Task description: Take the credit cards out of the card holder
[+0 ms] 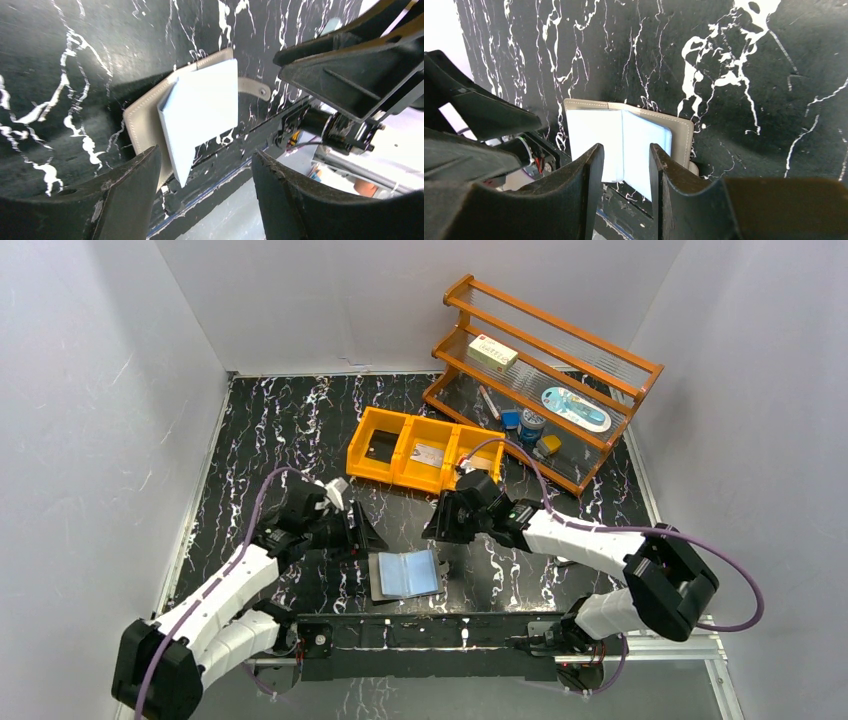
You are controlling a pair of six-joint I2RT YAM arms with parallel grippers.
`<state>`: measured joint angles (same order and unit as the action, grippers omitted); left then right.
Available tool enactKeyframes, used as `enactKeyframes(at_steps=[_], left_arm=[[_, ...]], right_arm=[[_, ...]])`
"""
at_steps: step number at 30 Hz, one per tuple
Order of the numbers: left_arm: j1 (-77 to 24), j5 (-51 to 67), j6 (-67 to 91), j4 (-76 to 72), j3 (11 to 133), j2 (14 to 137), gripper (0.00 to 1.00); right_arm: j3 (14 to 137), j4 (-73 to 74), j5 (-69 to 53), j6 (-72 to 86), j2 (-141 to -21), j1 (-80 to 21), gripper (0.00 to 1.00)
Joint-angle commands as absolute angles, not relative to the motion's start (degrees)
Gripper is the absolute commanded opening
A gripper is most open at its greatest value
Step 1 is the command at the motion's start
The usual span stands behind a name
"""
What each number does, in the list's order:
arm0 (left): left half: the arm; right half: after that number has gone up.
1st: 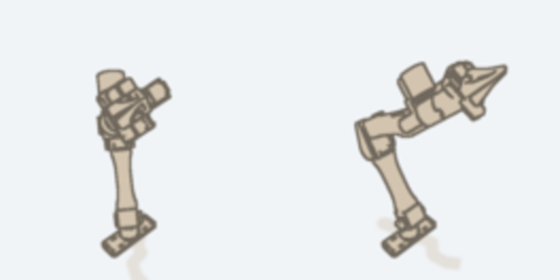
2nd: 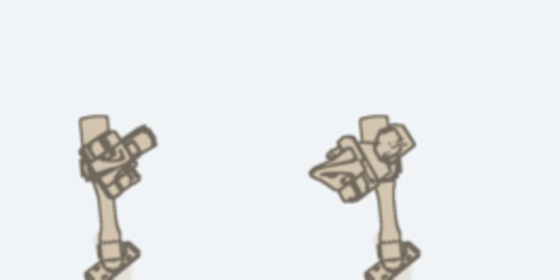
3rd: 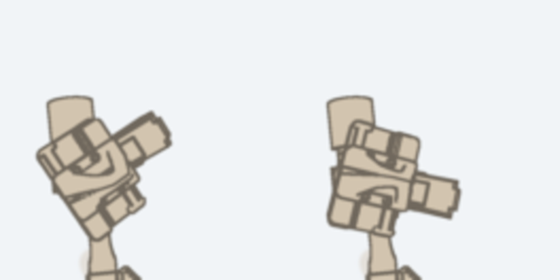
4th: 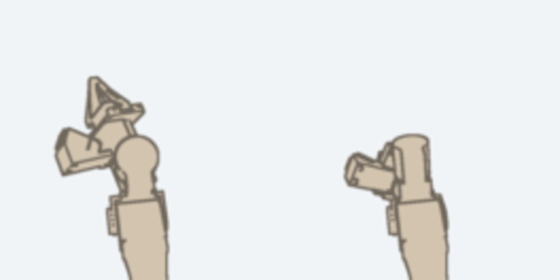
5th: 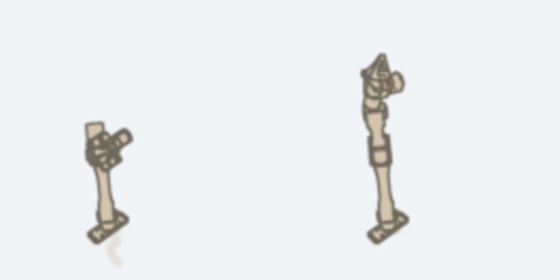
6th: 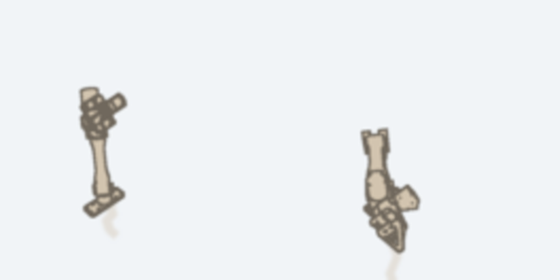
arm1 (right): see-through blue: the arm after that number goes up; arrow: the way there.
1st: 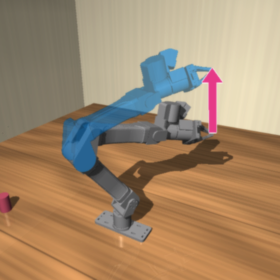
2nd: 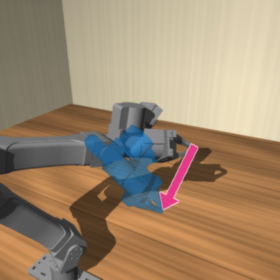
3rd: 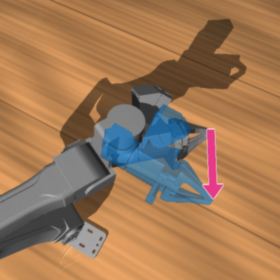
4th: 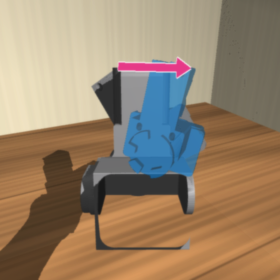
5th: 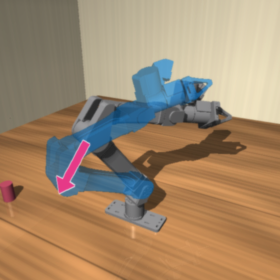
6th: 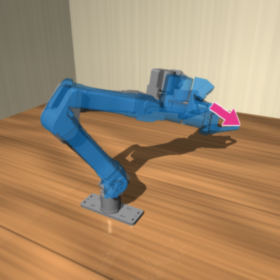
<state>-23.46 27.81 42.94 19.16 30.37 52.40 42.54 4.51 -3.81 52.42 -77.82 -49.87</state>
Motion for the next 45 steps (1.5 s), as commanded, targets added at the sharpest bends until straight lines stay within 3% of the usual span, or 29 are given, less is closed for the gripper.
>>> enactKeyframes(at_steps=[1,11,25,45], left_arm=[[-30.48,23.72,46.45,18.08,29.58,53.96,0.64],[-33.29,22.67,48.54,14.25,29.02,56.94,0.6],[-35.75,23.68,48.6,11.3,30.63,62.49,0.59],[-40.53,26.44,48.24,7.8,38.84,70.32,0.5]], right_arm=[[44.91,2.5,-9.33,51.56,-79.41,-49.9,0.47],[40.09,-3.88,-17.24,52.36,-82.86,-49.92,0.45],[42.27,-3.16,-18.5,50.86,-89.32,-49.91,0.42],[34.96,-12.86,-16.52,58.16,-86.57,-49.9,0.45]])
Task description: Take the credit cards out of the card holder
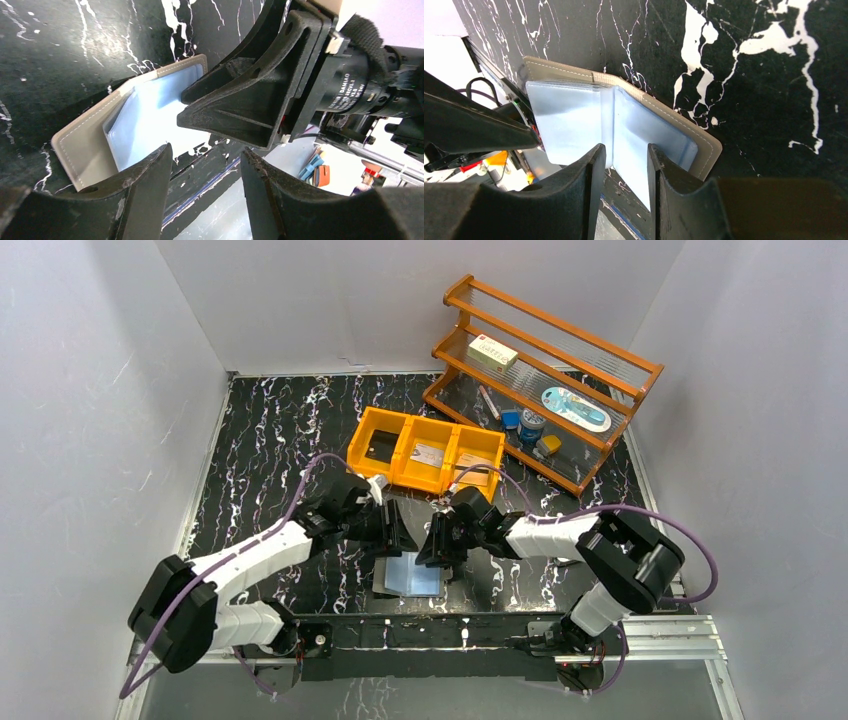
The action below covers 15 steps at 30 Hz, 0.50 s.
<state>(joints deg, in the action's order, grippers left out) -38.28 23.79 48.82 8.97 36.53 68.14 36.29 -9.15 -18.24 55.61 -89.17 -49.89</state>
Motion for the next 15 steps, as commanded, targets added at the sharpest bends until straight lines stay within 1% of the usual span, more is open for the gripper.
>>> enactKeyframes(at_steps=[1,4,5,7,10,12,15], left_arm=[[-41.23,26.91,48.49,6.87,39.0,71.03,0.5],[-43.04,27.16,48.91,4.93,40.33,73.0,0.5],[-43.45,24.72,49.61,5.36,40.42,72.56,0.46],[-43.84,19.5,51.46,5.6,39.19,69.15,0.44],[-43.85,10.15,51.96,12.44,39.01,64.47,0.49],[-43.84,6.09,51.23,17.72,39.63,63.66,0.54],[-43.8,5.44,50.5,21.22,39.18,64.82,0.57]], right_arm=[[34.64,-13.29,-15.72,58.44,-85.92,-49.88,0.45],[34.3,-13.59,-14.28,58.88,-84.84,-49.86,0.45],[34.59,-13.1,-14.31,58.82,-84.89,-49.77,0.45],[35.18,-12.25,-14.6,58.4,-85.14,-49.78,0.45],[35.38,-12.21,-15.85,57.96,-85.67,-49.76,0.45],[35.63,-11.96,-16.39,57.77,-86.22,-49.77,0.45],[35.68,-11.98,-16.96,57.55,-86.68,-49.82,0.45]])
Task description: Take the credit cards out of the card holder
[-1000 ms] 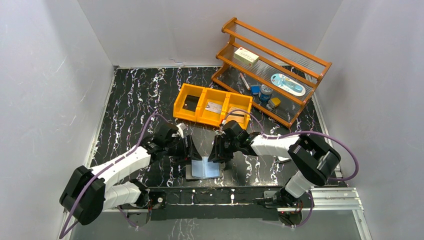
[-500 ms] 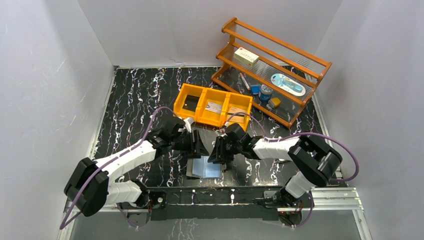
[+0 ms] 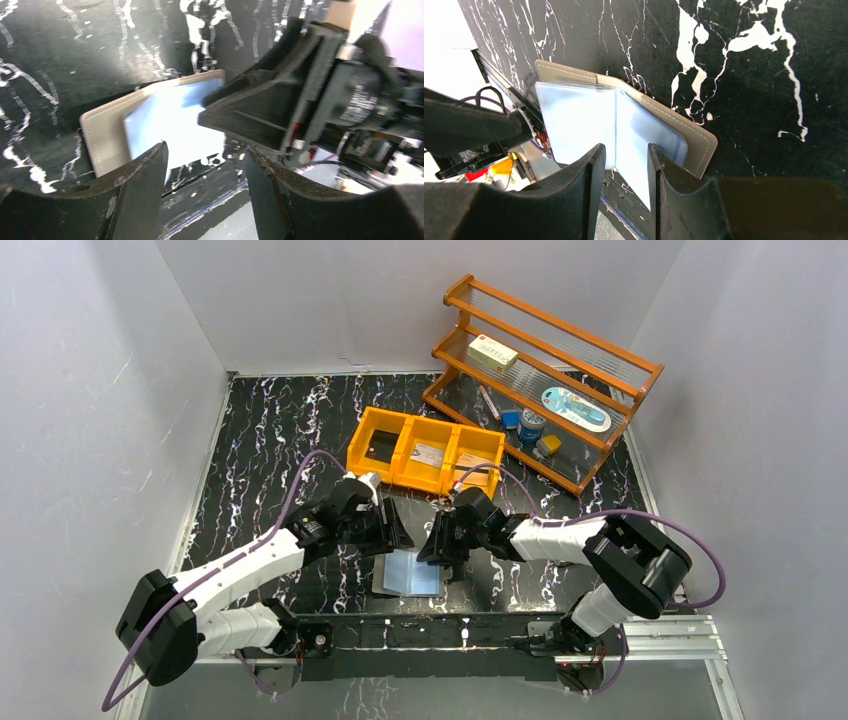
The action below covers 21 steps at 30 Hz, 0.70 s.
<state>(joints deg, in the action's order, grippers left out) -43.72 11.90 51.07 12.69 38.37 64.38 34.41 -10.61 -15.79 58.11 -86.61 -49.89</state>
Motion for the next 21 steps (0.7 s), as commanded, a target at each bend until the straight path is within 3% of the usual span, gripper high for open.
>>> enactKeyframes(at_steps=[1,9,21], left_arm=[[-43.85,6.36,50.58,21.14,38.64,65.42,0.57],[-43.87,9.85,50.42,19.18,37.38,67.31,0.53],[-43.9,5.43,47.54,24.32,40.42,67.01,0.58]], right_arm=[[35.68,-11.77,-16.84,57.42,-86.74,-49.83,0.45],[35.55,-11.67,-16.86,57.22,-87.32,-49.81,0.45],[34.96,-12.3,-16.92,57.4,-87.6,-49.82,0.45]])
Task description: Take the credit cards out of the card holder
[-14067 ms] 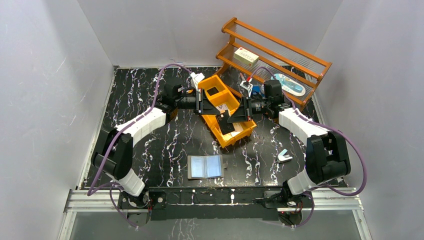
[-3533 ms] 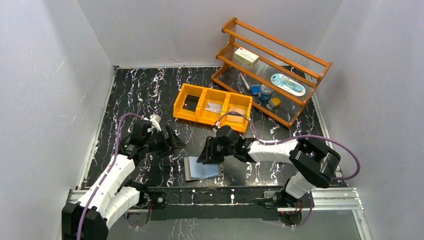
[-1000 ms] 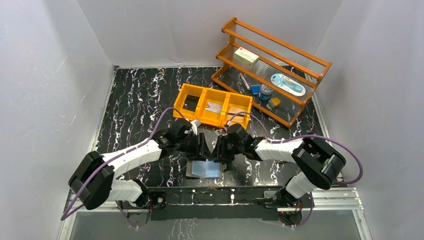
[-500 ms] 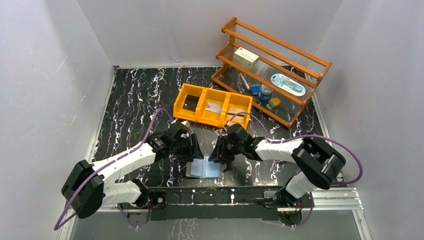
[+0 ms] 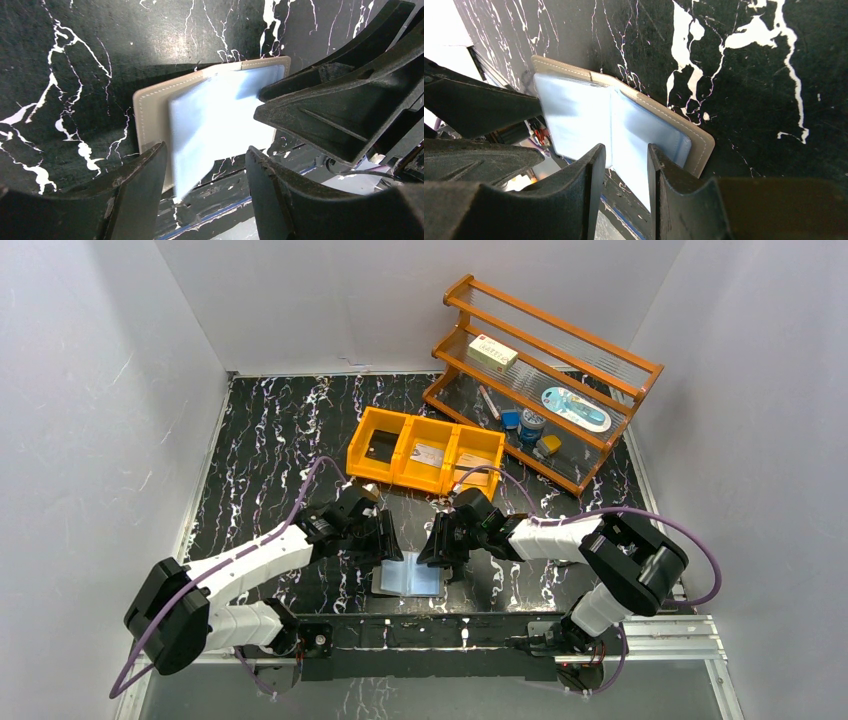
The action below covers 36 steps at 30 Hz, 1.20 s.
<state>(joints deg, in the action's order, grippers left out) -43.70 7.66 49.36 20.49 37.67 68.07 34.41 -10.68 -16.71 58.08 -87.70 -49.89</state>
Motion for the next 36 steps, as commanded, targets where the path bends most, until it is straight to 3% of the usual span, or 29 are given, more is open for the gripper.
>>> enactKeyframes(at_steps=[1,7,14,29,33,35,36], left_arm=[[-43.84,5.37,47.43,24.61,40.57,66.91,0.58],[-43.86,8.4,47.24,22.22,40.06,66.8,0.57],[-44.05,15.16,47.15,15.53,39.77,67.88,0.46],[-49.67,22.25,45.34,8.6,45.16,77.11,0.42],[-50.11,14.18,47.9,10.27,42.48,77.32,0.42],[-50.1,11.46,48.14,11.31,41.46,75.87,0.42],[-50.11,9.79,48.17,11.97,41.03,73.66,0.43]], right_arm=[[34.96,-12.18,-16.96,57.35,-87.62,-49.75,0.45],[34.97,-12.43,-16.96,57.48,-87.87,-49.79,0.45],[35.14,-12.48,-17.14,57.48,-88.47,-49.79,0.45],[34.14,-14.64,-15.19,60.05,-87.3,-49.74,0.47],[34.74,-6.1,-6.52,60.69,-79.4,-49.68,0.53],[34.67,-1.08,-0.66,60.03,-73.9,-49.67,0.53],[33.93,-0.83,-0.45,59.52,-70.91,-49.74,0.48]])
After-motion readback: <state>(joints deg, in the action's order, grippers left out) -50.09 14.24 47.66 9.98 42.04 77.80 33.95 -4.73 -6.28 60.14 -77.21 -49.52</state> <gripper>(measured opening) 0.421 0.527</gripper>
